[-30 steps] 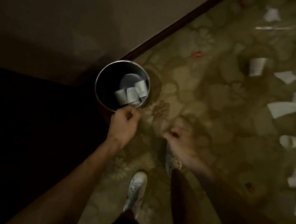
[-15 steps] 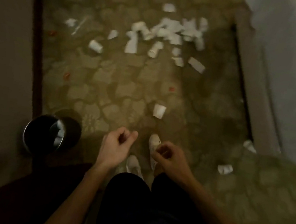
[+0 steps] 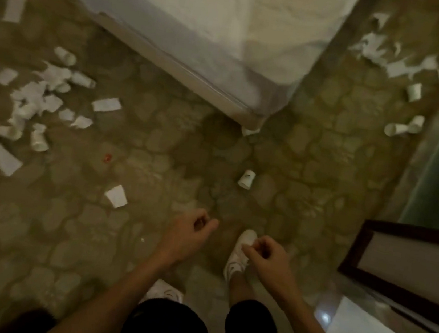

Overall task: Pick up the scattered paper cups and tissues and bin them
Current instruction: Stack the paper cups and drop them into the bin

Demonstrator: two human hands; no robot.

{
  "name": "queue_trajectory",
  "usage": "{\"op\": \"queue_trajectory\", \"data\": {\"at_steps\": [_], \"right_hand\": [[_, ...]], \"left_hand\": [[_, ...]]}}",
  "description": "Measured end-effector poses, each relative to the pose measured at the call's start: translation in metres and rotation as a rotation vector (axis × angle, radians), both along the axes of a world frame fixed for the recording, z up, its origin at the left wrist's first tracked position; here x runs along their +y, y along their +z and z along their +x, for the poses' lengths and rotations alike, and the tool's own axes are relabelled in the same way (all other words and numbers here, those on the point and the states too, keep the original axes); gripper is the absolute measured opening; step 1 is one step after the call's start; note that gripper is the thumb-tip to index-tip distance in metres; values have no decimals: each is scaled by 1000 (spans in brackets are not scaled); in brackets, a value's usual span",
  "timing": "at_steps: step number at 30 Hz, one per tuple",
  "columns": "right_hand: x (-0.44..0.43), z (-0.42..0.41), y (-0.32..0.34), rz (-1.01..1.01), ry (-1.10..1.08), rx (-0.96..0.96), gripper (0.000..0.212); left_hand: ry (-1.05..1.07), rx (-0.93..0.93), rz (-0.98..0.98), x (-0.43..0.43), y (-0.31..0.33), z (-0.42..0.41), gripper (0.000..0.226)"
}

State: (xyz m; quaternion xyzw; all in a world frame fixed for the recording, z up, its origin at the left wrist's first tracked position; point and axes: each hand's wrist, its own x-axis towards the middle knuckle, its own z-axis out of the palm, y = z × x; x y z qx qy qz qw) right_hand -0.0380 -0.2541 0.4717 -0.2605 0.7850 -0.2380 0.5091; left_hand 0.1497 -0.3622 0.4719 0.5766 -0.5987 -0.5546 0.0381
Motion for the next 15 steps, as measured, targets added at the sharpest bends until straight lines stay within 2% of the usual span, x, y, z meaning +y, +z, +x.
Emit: {"op": "queue_trajectory", "data": {"at_steps": [6, 15], "right_hand": [[-30, -115, -92, 149, -92, -83, 14], [-90, -160, -310, 293, -136, -214, 46]], "left_hand": [[-3, -79, 145, -37, -99, -126, 23], [-165, -249, 178, -104, -330, -194, 17]]}}
